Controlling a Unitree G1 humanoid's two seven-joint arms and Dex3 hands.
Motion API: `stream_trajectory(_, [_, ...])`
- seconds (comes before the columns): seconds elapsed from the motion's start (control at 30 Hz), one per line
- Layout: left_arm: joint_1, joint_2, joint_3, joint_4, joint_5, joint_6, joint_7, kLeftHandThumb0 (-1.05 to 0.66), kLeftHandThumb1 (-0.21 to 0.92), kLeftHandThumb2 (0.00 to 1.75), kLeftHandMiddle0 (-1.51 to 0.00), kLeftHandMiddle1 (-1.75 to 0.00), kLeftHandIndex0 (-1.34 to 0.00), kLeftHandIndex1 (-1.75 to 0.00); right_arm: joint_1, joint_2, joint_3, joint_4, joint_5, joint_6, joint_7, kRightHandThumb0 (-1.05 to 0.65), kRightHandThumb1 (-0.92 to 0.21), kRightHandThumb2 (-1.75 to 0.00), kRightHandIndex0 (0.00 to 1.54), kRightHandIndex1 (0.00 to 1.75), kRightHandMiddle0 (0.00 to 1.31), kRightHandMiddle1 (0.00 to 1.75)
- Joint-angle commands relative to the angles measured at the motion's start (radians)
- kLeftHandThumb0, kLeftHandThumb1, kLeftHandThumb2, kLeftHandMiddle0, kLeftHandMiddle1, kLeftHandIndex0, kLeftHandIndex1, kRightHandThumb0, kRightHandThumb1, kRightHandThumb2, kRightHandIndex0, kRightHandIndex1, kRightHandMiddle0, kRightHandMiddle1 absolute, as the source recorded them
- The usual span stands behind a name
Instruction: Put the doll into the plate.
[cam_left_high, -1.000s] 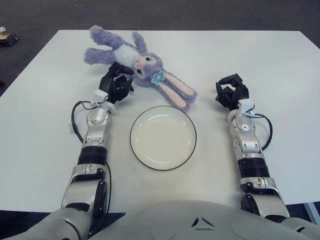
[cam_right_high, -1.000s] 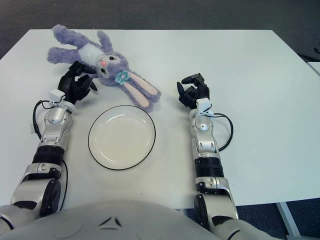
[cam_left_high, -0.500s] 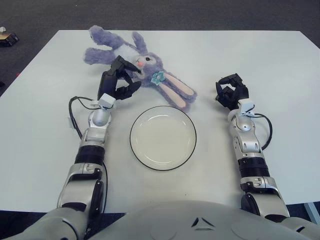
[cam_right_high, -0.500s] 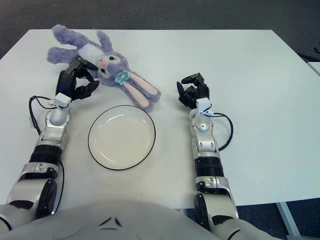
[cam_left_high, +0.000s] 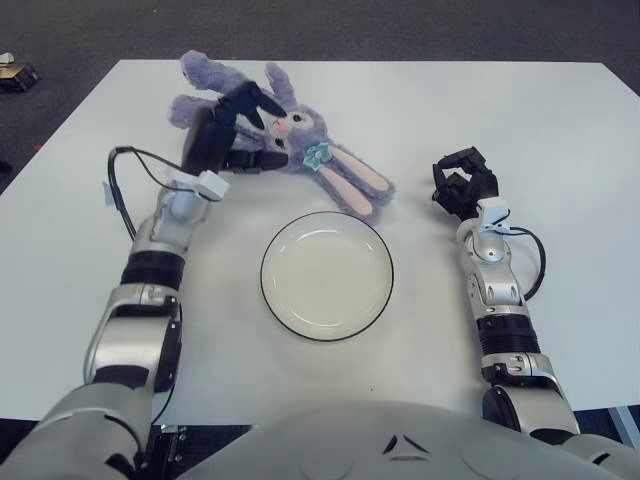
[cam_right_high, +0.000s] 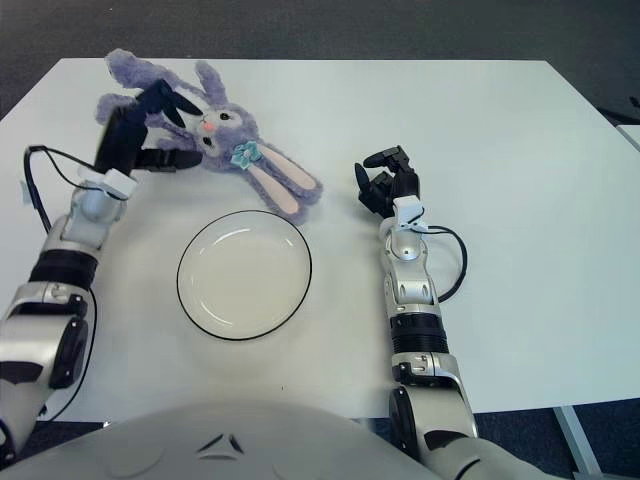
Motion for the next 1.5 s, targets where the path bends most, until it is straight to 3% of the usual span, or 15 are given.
stream_trajectory(0.0, [-0.074,0.031,-0.01,0.04,0.019,-0.039,0.031,-0.01,0.84,0.29,-0.6,-1.42,-0.58,-1.09,0.022,-0.001,0.003,0.027,-0.009,0.035,0.001,-0.37,-0.82,-0.53,0.71,1.64,0.39,1.61])
stream_trajectory(0.33, [-0.11,0.055,-0.03,0.065,0.056,-0.062,0.072,-0.01,0.84,0.28,-0.6,-1.43,-0.6,-1.08,0.02,-0.002,0.006,0.031,-0.011,0.037,0.001,-0.37,-0.82,-0.53,0.7,1.64,0.39,1.61])
stream_trajectory(0.53, [-0.167,0.115,-0.066,0.017,0.223,-0.007,0.159,0.0,0.91,0.19,-0.55,-1.44,-0.57,-1.11,0.017,-0.003,0.013,0.042,-0.019,0.038,0.002,-0.37,-0.83,-0.53,0.7,1.65,0.38,1.61])
stream_trajectory(0.8, [-0.18,0.134,-0.099,0.027,0.262,0.003,0.223,0.0,0.92,0.18,-0.53,-1.45,-0.55,-1.15,0.017,-0.003,0.014,0.043,-0.019,0.037,0.001,-0.37,-0.83,-0.53,0.71,1.66,0.38,1.62])
stream_trajectory(0.87, [-0.198,0.185,-0.14,-0.015,0.407,0.109,0.306,0.0,0.92,0.2,-0.53,-1.44,-0.51,-1.19,0.019,-0.002,0.018,0.043,-0.025,0.041,-0.002,-0.37,-0.83,-0.53,0.71,1.66,0.38,1.62])
stream_trajectory(0.93, [-0.21,0.21,-0.168,-0.03,0.48,0.162,0.36,0.0,0.92,0.22,-0.53,-1.41,-0.44,-1.27,0.021,-0.001,0.02,0.043,-0.028,0.043,-0.004,-0.37,-0.83,-0.53,0.72,1.67,0.38,1.62])
stream_trajectory(1.13, [-0.244,0.242,-0.241,-0.005,0.559,0.227,0.462,-0.01,0.92,0.28,-0.48,-1.36,-0.36,-1.45,0.022,-0.001,0.02,0.045,-0.032,0.044,-0.006,-0.37,-0.83,-0.53,0.73,1.67,0.38,1.62])
stream_trajectory(1.3, [-0.273,0.278,-0.298,0.003,0.589,0.253,0.474,-0.01,0.92,0.29,-0.47,-1.36,-0.35,-1.48,0.024,-0.001,0.019,0.044,-0.033,0.045,-0.005,-0.37,-0.83,-0.53,0.73,1.68,0.38,1.62])
stream_trajectory(1.33, [-0.288,0.298,-0.317,0.001,0.61,0.262,0.459,-0.15,0.91,0.23,-0.42,-0.99,-0.33,-1.18,0.025,-0.001,0.019,0.043,-0.034,0.046,-0.005,-0.37,-0.83,-0.53,0.73,1.68,0.38,1.62])
stream_trajectory(1.37, [-0.304,0.318,-0.336,0.001,0.63,0.27,0.442,-0.2,0.91,0.2,-0.43,-0.82,-0.34,-1.04,0.025,-0.001,0.019,0.043,-0.034,0.047,-0.005,-0.37,-0.83,-0.53,0.73,1.68,0.38,1.62])
stream_trajectory(1.4, [-0.315,0.33,-0.35,0.001,0.641,0.275,0.433,-0.27,0.91,0.14,-0.43,-0.53,-0.37,-0.78,0.026,-0.002,0.019,0.042,-0.034,0.047,-0.005,-0.37,-0.83,-0.53,0.73,1.68,0.38,1.62])
stream_trajectory(1.43, [-0.326,0.338,-0.362,0.005,0.649,0.278,0.425,-0.32,0.92,0.1,-0.44,-0.34,-0.4,-0.58,0.026,-0.002,0.019,0.044,-0.035,0.047,-0.005,-0.37,-0.83,-0.53,0.73,1.68,0.38,1.62])
stream_trajectory(1.47, [-0.335,0.344,-0.372,0.008,0.654,0.281,0.421,-0.34,0.92,0.08,-0.44,-0.27,-0.41,-0.51,0.026,-0.002,0.019,0.045,-0.035,0.046,-0.005,-0.37,-0.83,-0.54,0.73,1.68,0.38,1.62])
